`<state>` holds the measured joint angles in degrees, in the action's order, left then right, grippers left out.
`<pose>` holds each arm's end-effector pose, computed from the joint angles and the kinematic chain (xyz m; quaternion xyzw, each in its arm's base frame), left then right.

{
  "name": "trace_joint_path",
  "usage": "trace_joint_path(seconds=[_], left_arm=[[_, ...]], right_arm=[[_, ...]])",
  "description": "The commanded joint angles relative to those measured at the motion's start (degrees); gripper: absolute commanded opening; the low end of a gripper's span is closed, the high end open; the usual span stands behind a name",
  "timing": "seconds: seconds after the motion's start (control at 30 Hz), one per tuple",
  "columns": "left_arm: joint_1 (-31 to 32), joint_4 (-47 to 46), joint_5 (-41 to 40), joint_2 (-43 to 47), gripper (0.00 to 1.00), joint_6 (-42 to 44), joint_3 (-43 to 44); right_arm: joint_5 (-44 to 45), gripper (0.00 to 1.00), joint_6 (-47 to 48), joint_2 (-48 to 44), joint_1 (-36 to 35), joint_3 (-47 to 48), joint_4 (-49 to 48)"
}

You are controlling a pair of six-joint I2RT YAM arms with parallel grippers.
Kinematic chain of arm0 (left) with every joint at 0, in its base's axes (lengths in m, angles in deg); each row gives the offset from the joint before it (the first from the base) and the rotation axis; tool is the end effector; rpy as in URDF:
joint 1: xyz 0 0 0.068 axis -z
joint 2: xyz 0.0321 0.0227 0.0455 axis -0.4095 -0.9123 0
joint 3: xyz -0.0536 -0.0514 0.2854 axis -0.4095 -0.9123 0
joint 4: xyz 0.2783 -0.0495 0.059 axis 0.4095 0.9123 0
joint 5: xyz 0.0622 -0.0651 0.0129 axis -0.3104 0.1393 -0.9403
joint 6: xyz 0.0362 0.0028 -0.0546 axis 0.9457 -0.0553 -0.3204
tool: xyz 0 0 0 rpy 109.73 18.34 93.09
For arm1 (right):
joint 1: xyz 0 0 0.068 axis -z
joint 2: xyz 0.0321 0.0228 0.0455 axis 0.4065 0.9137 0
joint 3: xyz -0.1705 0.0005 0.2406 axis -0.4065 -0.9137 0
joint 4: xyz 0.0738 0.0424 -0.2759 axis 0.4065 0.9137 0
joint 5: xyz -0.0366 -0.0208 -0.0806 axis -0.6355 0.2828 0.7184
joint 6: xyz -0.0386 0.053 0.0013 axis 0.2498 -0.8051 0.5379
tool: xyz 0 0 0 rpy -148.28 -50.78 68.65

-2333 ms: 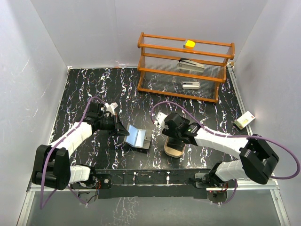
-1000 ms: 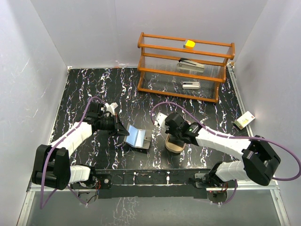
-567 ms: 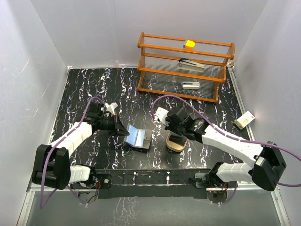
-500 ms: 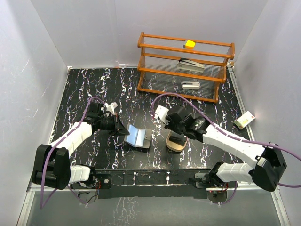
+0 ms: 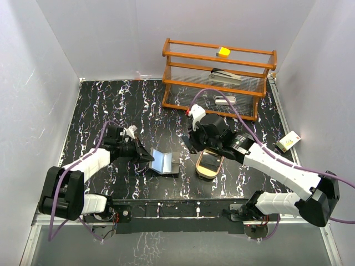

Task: Put the credit cards into the card holder
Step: Pick up the credit card from the storage box, then insert the credit card into the card holder.

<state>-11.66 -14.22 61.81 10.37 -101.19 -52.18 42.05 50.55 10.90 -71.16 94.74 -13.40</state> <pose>0.2471 -0.0904 0.1677 -0.0612 0.8772 -0.4467 0.1649 0.1991 0.2111 0.3211 -0.3204 0.8423 0.1686 0.3992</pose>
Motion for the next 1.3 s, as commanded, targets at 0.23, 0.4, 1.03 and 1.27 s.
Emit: trace_joint_path(seconds=[0.23,0.4,1.03,1.27], left_arm=[[0.9,-5.5,-0.3,-2.6,0.0,-3.4,-3.4],[1.0,-5.5,-0.9,-3.0,0.0,-3.4,-3.5],[1.1,4.6,-8.8,-5.9,0.24,0.0,0.2],[1.1,5.8,-9.9,-6.1,0.16,0.2,0.4]], right_arm=[[-5.9,0.0,-38.7,6.2,-0.5,-3.7,-21.0],[-8.6,0.0,-42.7,11.8,-0.5,-4.6,-25.0],[-4.4,0.0,-41.3,22.5,-0.4,-8.8,-22.8],[-5.4,0.0,-41.0,23.8,0.4,-9.1,-22.5]])
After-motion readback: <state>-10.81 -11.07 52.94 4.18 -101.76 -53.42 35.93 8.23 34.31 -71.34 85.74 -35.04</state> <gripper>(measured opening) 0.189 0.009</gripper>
